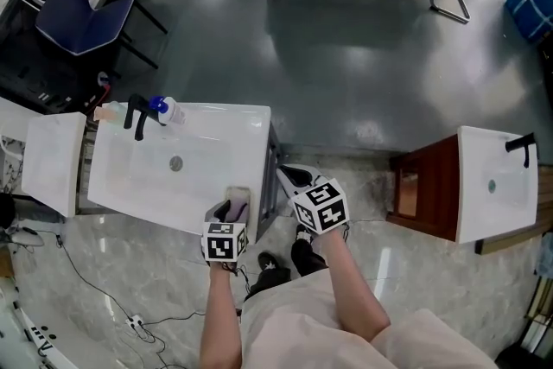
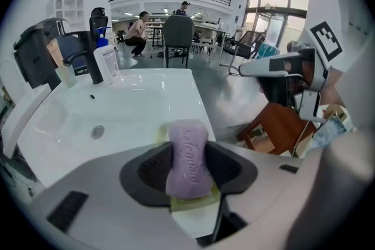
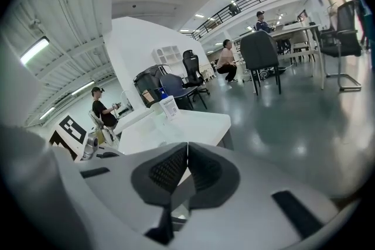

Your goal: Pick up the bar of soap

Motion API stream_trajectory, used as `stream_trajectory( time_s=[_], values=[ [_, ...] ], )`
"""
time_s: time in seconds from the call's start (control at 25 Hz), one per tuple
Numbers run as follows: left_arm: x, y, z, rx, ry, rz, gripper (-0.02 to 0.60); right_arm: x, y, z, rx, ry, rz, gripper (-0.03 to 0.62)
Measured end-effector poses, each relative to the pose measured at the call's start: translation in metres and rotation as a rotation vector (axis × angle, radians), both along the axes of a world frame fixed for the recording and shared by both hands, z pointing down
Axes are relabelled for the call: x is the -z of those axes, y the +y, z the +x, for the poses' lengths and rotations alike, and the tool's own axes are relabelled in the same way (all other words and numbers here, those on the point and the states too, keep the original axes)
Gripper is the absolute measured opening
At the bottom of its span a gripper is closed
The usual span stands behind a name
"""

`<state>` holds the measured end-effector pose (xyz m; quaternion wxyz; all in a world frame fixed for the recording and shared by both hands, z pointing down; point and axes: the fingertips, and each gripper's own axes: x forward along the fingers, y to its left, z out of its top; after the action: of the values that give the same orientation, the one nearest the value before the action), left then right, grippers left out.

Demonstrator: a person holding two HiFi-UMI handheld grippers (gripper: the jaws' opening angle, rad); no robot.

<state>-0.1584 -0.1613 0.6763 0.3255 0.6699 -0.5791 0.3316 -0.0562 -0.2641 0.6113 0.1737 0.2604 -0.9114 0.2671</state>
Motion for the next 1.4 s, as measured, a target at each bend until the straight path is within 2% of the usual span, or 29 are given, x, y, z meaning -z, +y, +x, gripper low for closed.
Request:
stream_trajectory(
  time_s=[0.28,0.72,0.96,1.4],
  values=[
    [0.012,0.001,-0.006,0.038,0.027,0.067,0.187,0.002,0.008,0.005,-0.012,0.009,0.010,0.006],
    [0.051,-0.005,-0.017,0.084,0.054,0.243,0.187,0.009,0.033,0.007,-0.046,0.018,0.031,0.006],
    [0.078,0.003,-0.017,0.081,0.092,0.328,0.187,0.018,0.051,0.016,-0.128,-0.047,-0.002,0.006],
    [0.117,0.024,-0.009,0.035,0.139,0.430,0.186,0.037,0.102,0.021,-0.189,-0.055,0.023,0.006]
  ],
)
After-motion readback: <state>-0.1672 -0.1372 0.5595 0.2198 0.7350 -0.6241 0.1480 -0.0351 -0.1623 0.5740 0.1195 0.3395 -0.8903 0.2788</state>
